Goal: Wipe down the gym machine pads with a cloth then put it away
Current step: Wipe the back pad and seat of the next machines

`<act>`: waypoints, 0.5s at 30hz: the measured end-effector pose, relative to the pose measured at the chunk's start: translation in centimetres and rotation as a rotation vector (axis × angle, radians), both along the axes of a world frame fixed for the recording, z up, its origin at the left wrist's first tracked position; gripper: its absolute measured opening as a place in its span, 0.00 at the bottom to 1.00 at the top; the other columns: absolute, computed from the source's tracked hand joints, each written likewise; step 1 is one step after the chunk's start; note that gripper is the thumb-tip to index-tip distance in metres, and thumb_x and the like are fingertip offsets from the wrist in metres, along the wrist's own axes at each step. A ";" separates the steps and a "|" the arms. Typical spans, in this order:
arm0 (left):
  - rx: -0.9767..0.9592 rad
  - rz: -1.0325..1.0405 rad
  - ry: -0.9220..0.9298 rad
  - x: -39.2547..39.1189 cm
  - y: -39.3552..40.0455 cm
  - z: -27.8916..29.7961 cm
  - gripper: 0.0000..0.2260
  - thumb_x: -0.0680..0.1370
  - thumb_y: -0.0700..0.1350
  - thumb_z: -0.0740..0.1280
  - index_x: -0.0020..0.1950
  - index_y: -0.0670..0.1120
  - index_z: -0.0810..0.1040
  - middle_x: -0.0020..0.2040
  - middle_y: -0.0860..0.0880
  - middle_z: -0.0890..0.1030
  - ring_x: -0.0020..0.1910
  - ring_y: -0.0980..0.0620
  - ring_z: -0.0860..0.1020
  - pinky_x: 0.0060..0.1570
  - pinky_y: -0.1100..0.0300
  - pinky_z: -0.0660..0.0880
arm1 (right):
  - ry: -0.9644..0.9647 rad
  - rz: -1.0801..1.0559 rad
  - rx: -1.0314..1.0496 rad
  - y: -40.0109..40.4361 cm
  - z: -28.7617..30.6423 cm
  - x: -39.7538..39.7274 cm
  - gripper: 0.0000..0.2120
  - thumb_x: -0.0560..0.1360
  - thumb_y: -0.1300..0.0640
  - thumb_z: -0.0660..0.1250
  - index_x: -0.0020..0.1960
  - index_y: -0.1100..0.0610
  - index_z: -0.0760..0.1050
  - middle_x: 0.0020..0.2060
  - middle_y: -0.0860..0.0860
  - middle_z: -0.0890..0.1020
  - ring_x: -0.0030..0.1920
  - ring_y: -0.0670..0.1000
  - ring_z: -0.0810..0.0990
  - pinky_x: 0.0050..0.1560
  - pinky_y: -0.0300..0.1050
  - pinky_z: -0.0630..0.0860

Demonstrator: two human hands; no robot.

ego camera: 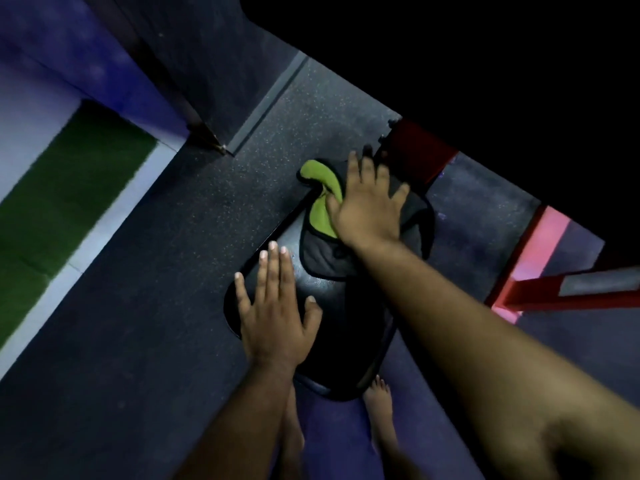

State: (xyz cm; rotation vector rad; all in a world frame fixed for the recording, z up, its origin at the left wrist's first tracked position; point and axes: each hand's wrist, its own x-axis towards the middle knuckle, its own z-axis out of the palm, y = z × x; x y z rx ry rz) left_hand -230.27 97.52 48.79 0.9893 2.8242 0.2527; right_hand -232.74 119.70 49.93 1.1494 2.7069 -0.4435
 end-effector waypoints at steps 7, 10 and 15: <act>0.437 -0.018 -0.161 -0.4 -2.4 1.2 0.31 0.83 0.54 0.49 0.82 0.38 0.53 0.84 0.41 0.52 0.83 0.48 0.52 0.79 0.35 0.44 | 0.014 0.654 -0.014 -2.6 0.3 3.8 0.41 0.75 0.31 0.49 0.84 0.45 0.46 0.83 0.48 0.46 0.83 0.53 0.43 0.74 0.77 0.43; 0.465 0.020 -0.276 -1.7 -4.1 1.1 0.31 0.82 0.53 0.52 0.83 0.42 0.52 0.84 0.46 0.49 0.83 0.52 0.50 0.80 0.42 0.42 | -0.052 0.237 0.008 -1.3 -0.1 0.7 0.40 0.76 0.31 0.53 0.83 0.42 0.45 0.83 0.49 0.43 0.83 0.54 0.40 0.72 0.79 0.42; 0.636 0.177 -0.556 -5.4 -6.3 1.0 0.32 0.80 0.55 0.52 0.84 0.47 0.51 0.84 0.51 0.47 0.79 0.69 0.47 0.79 0.63 0.49 | 0.084 0.259 -0.021 -14.5 1.3 1.7 0.40 0.77 0.32 0.52 0.83 0.48 0.50 0.83 0.53 0.50 0.83 0.58 0.45 0.76 0.73 0.46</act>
